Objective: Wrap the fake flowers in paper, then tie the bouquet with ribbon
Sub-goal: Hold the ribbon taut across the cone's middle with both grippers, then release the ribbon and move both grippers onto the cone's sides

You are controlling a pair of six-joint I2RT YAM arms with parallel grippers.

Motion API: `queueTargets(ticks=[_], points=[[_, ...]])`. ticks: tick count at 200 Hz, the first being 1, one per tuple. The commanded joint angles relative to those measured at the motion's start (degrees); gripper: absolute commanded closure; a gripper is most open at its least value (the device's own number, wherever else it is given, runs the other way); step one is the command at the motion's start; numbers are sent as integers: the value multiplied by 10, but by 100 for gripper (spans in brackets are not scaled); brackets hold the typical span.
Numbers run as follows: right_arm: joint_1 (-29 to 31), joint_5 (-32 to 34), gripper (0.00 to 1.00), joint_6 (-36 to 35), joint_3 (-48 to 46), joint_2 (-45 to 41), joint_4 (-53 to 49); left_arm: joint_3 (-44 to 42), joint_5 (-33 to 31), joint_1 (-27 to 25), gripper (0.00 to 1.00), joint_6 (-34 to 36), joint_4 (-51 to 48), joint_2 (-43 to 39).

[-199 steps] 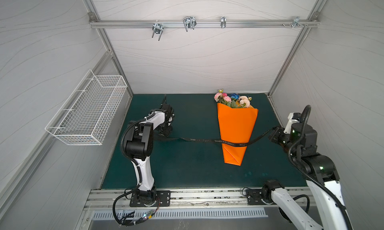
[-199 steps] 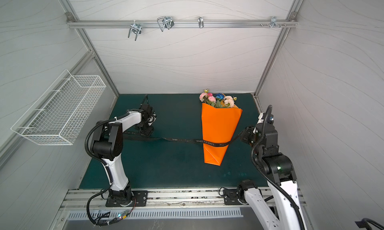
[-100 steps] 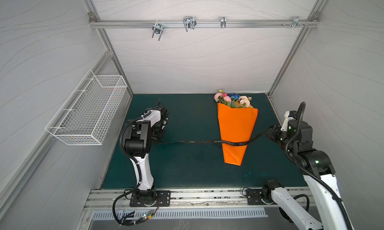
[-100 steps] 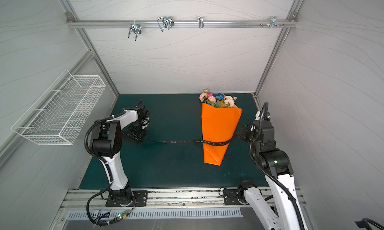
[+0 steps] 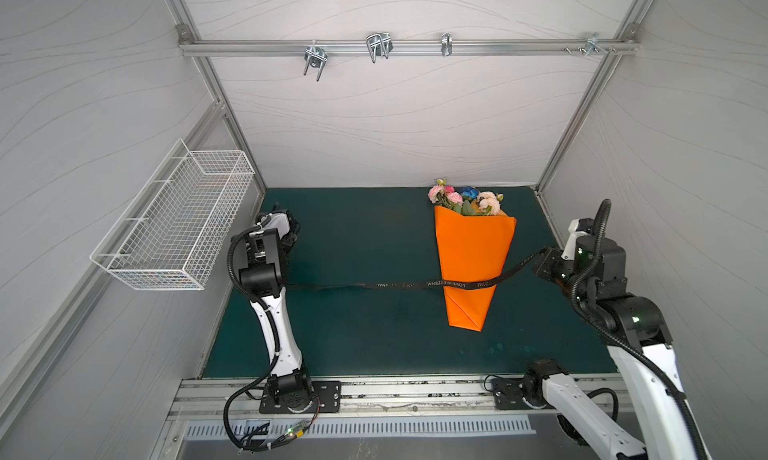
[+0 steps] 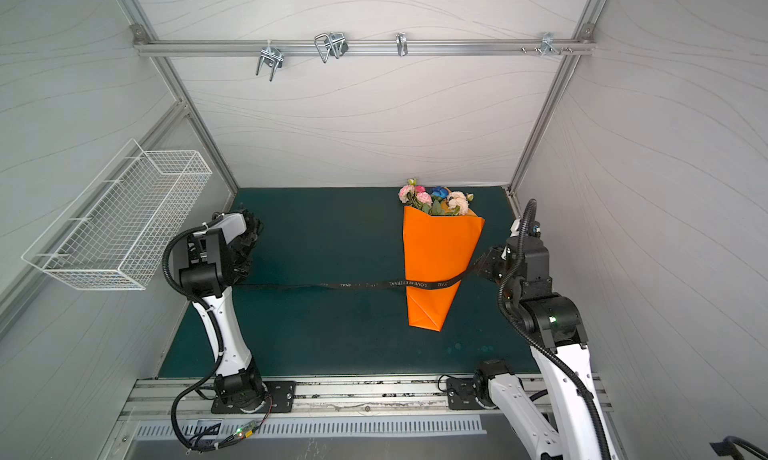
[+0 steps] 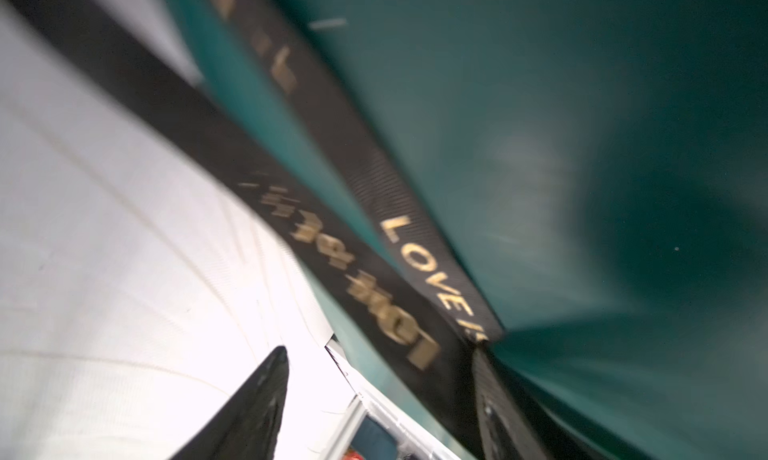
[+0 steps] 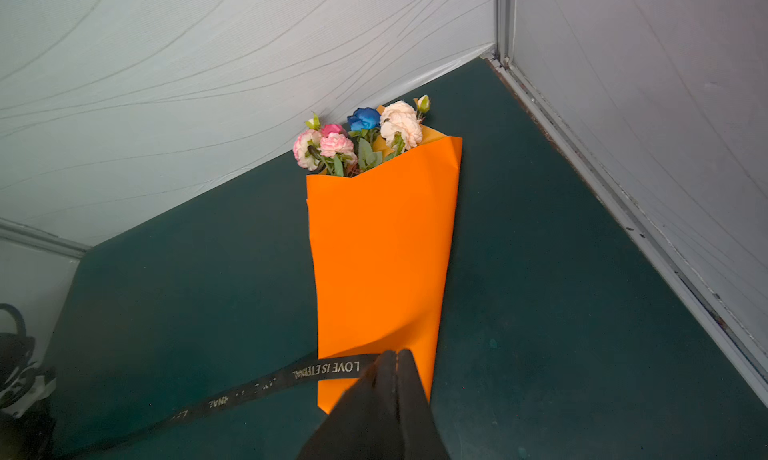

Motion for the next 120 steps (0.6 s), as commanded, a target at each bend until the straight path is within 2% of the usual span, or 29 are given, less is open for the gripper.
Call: queueTargets(ticks=[1,18,33,48,67,93,120], points=[[7,-112,100,23,22,-1,-48,-12,-12,-12,28,-60,60,-43],[21,-176,100,33,23,9,-54,-31,3,-39,28,-84,74,-86],[51,-206,100,44,22,13,-46,-57,12,-83,27,-99,89,-122],[92,-191,100,61,29,6,-50,-80,29,-130,19,-125,101,-151],[128,-152,100,80,42,-13,-81,-100,74,-184,17,-167,116,-182],[129,-74,100,82,57,-47,-147,-139,194,-245,16,-206,193,-231],[129,-39,100,85,75,-69,-187,-186,368,-281,16,-257,294,-279]])
